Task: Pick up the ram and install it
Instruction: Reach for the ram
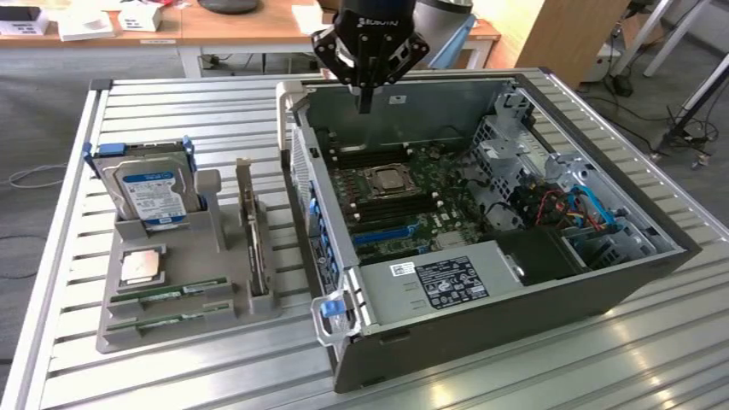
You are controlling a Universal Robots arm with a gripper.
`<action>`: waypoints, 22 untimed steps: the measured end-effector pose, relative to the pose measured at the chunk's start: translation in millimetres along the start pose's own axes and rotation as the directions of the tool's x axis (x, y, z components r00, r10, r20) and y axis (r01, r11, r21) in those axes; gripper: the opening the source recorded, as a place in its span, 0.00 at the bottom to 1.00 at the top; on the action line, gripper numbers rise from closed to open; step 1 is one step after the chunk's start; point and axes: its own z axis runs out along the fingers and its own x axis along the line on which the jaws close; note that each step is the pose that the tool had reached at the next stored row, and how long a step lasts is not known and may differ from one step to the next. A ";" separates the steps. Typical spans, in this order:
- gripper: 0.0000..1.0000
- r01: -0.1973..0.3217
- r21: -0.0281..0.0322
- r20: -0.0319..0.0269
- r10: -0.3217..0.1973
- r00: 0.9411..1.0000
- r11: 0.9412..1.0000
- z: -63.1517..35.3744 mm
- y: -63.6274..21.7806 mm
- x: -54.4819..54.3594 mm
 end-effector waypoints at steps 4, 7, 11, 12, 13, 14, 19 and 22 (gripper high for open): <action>0.11 0.000 0.000 0.000 0.000 1.000 1.000 -0.2 -0.5 6.3; 0.11 0.000 0.000 0.000 0.000 1.000 1.000 -0.3 -0.8 11.3; 0.11 0.000 0.000 0.000 0.000 1.000 1.000 -0.5 -1.3 17.5; 0.11 0.000 0.000 0.000 0.000 1.000 1.000 -0.5 -1.4 19.1; 0.11 0.000 0.000 0.000 0.000 1.000 1.000 -0.6 -1.5 20.8; 0.11 0.000 0.000 0.000 0.000 1.000 1.000 -0.6 -1.6 22.3; 0.11 0.000 0.000 0.000 0.000 1.000 1.000 -0.8 -2.2 30.0; 0.11 0.000 0.000 0.000 0.000 1.000 1.000 -0.9 -2.6 34.8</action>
